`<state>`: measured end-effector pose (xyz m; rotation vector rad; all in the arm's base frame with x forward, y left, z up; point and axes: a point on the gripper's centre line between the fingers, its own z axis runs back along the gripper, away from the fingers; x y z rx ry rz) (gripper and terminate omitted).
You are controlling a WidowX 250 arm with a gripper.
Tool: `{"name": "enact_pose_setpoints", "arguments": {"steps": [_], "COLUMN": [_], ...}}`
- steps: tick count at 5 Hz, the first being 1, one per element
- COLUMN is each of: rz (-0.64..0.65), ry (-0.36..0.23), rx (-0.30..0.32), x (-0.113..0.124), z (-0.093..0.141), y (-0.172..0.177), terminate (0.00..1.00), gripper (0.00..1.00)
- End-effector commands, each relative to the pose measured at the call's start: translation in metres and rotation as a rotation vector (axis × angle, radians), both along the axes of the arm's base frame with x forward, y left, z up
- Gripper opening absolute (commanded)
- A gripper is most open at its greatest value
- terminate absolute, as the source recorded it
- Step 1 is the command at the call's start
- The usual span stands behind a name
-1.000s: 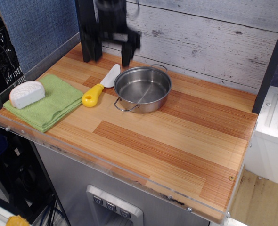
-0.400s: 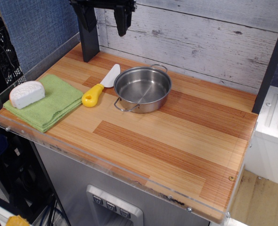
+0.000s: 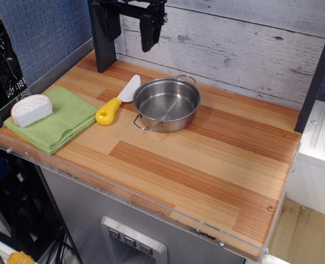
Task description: Move the pot to the top and stop at knife
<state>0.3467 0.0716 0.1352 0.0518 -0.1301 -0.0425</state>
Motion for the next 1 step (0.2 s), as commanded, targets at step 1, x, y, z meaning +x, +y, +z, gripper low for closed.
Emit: {"name": "enact_pose_setpoints", "arguments": {"steps": [1], "rz": [-0.013], "ry": [-0.031], "rx": [0.014], "x": [-0.0068], "z": [0.0141], "y": [0.0027], "terminate": [1.00], "gripper": [1.00]}}
